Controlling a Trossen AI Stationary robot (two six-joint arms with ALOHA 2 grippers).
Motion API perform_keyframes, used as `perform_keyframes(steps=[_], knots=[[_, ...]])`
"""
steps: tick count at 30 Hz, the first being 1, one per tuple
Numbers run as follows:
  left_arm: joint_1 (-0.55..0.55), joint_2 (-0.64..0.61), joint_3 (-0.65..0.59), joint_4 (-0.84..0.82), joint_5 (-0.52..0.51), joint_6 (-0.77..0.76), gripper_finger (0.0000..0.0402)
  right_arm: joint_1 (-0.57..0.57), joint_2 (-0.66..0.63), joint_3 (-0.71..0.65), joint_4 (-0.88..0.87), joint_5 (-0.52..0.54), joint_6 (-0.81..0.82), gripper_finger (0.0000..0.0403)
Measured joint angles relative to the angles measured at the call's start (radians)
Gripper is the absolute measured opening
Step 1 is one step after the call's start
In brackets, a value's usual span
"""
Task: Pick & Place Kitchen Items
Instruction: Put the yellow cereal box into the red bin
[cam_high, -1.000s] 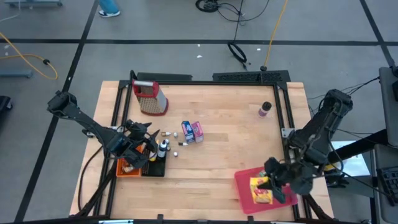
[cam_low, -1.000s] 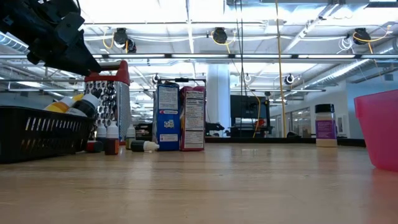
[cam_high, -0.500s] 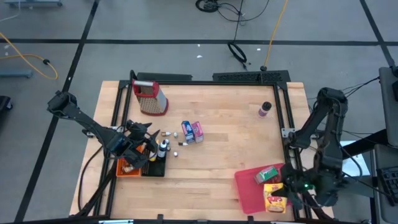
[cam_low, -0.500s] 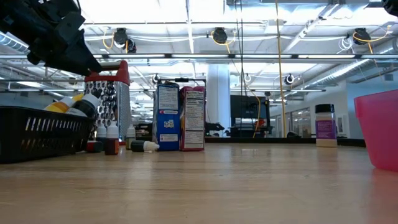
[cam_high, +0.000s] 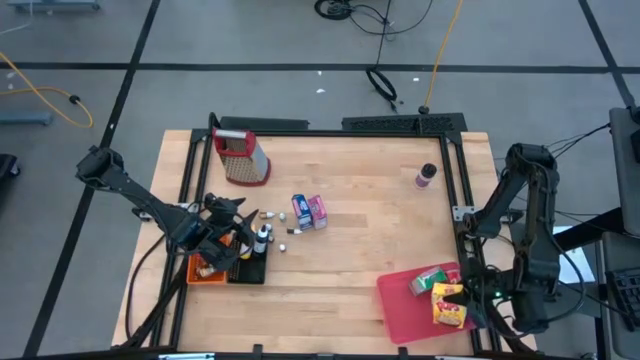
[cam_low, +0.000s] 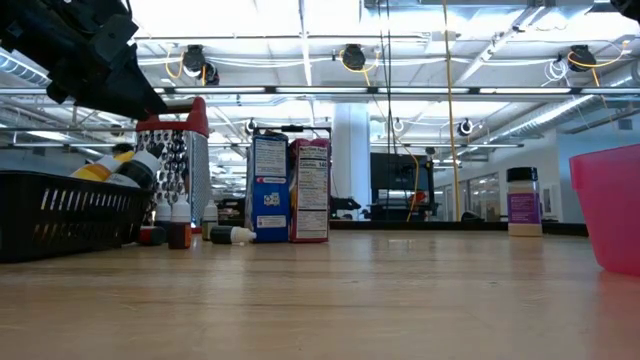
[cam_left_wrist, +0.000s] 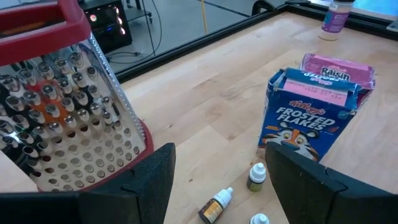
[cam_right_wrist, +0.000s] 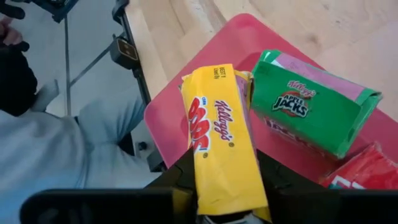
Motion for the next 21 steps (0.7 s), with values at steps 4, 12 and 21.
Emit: perform_keyframes(steps=[4, 12, 21], knots=[[0.000, 0.000, 0.000, 0.000, -0.004, 0.001, 0.0253, -0.009, 0.002, 0.000, 0.000, 0.004, 0.018, 0.0077], [0.000, 0.000, 0.000, -0.001, -0.004, 0.003, 0.0253, -0.025, 0.002, 0.000, -0.007, -0.001, 0.048, 0.0147], [0.000, 0.000, 0.000, -0.002, -0.004, 0.003, 0.0253, -0.025, 0.002, 0.000, -0.010, -0.005, 0.039, 0.0200]])
